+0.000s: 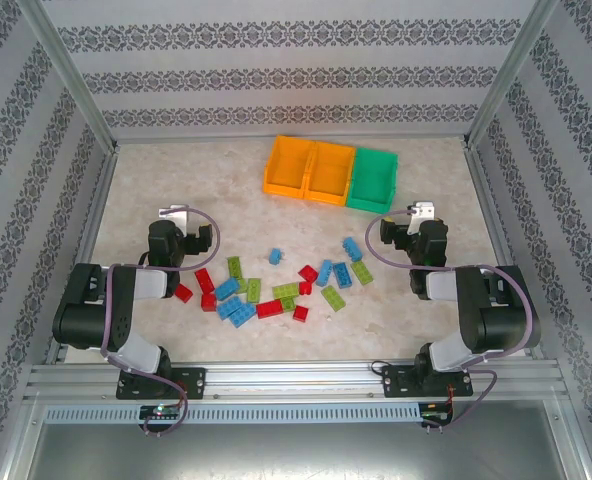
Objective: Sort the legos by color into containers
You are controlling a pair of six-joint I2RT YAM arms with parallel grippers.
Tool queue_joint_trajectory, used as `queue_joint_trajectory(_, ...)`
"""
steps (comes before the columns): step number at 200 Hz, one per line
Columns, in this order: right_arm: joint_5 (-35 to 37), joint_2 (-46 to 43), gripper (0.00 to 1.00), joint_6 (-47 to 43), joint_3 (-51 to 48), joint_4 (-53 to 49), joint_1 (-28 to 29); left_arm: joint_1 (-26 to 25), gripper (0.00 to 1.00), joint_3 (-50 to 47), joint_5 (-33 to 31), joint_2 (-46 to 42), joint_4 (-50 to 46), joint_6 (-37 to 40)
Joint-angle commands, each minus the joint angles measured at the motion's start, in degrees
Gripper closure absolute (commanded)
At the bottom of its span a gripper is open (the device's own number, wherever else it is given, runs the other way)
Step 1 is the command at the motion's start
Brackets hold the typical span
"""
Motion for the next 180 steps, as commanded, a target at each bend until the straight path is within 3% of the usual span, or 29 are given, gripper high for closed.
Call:
queue_joint_trajectory(1, 0.11, -0.83, 0.02, -0.05, 0.72, 1.17, 0.63, 0.89, 0.01, -0.3, 0.85, 0.56, 3.14, 0.2)
queue_joint_trajectory(172, -0.65, -1.07, 0.02, 0.58, 0.87, 1.07, -0.16, 0.9, 0.01, -0.41, 0.93, 0.49, 3.52, 0.19)
queue_joint_trajectory(180, 0.62, -2.06, 0.02, 0.7, 1.72, -0.73, 0.17, 0.83, 0.0, 0.78, 1.28, -1.1, 0.03, 0.5)
